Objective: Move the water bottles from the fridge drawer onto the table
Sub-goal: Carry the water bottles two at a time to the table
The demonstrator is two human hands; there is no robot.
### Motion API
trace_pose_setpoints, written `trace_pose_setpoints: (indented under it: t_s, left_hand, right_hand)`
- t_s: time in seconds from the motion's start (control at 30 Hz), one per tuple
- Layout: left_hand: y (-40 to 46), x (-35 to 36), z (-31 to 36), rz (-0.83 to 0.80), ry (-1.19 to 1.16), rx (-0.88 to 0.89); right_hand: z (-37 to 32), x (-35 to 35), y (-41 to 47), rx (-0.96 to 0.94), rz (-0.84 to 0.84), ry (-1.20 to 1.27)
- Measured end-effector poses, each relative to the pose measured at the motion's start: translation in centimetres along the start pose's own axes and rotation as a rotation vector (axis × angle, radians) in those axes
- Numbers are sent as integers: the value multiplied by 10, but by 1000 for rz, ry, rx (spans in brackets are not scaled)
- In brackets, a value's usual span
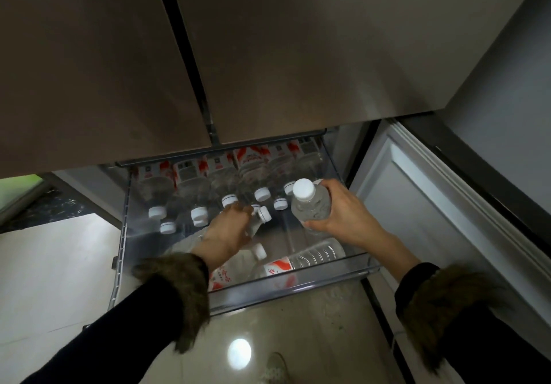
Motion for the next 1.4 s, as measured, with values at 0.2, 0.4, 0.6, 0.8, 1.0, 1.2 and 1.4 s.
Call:
trace_pose_setpoints:
  t_s: [0.2,0.4,0.6,0.8,1.0,1.2,1.4]
  left_hand:
    - [-54,-44,-27,281,-276,91]
    - [-90,-60,-54,532,-579,-25]
    - [-90,-42,-58,510,-677,-18]
    - [-84,-33,-52,410,-915,-18]
    - [-72,-27,-41,436,-849,-35]
    - [-67,-25,-29,437,-857,-102]
    - [-83,-29,-34,544,-857,-122]
  right_hand:
    - [-14,-2,1,-15,-1,38]
    - [-43,4,6,-7,-74,238]
    - [-61,20,13,-17,-171,280]
    - [-58,18,16,11,-252,354]
    - [-59,22,12,16,-212,389]
    - [-62,22,12,-17,-147,379]
    - [-68,24,1,-56,-60,315]
Point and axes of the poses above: each hand's wrist, its own y-axis towards the middle knuckle, its own x-axis out of the palm, z = x × y, the point moved 1 cm from there along y, towards the middle knuckle, and after that the axes turned 13 degrees about -y, right-handed, at the moved point
